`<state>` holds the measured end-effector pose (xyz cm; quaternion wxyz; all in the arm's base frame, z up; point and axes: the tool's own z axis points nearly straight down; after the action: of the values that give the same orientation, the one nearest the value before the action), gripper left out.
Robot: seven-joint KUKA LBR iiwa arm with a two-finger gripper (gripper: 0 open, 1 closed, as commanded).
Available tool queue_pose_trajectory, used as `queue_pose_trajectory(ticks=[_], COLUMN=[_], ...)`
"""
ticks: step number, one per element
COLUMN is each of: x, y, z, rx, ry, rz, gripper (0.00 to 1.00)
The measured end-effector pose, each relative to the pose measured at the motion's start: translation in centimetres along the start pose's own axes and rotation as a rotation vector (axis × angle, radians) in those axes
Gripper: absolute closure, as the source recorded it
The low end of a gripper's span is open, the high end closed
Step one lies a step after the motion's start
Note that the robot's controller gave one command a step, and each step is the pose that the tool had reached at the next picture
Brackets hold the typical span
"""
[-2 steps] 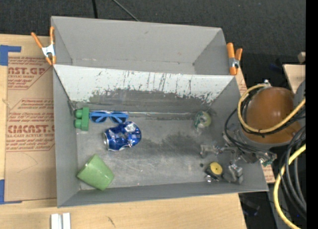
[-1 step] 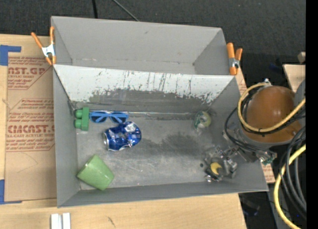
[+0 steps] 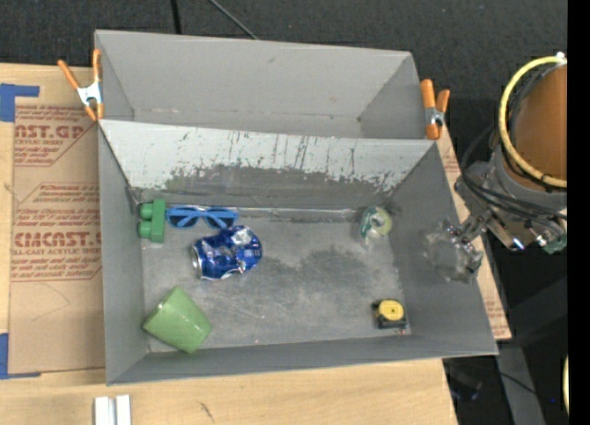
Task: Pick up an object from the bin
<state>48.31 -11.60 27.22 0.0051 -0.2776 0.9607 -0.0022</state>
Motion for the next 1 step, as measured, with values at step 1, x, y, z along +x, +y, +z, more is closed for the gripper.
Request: queue_pose_trajectory(ticks=[1], x=[-0.60], y=[-0.65], z=[8.94], rx=[-0.013], ry=[0.009], rz=[-0.154], gripper=[1.00])
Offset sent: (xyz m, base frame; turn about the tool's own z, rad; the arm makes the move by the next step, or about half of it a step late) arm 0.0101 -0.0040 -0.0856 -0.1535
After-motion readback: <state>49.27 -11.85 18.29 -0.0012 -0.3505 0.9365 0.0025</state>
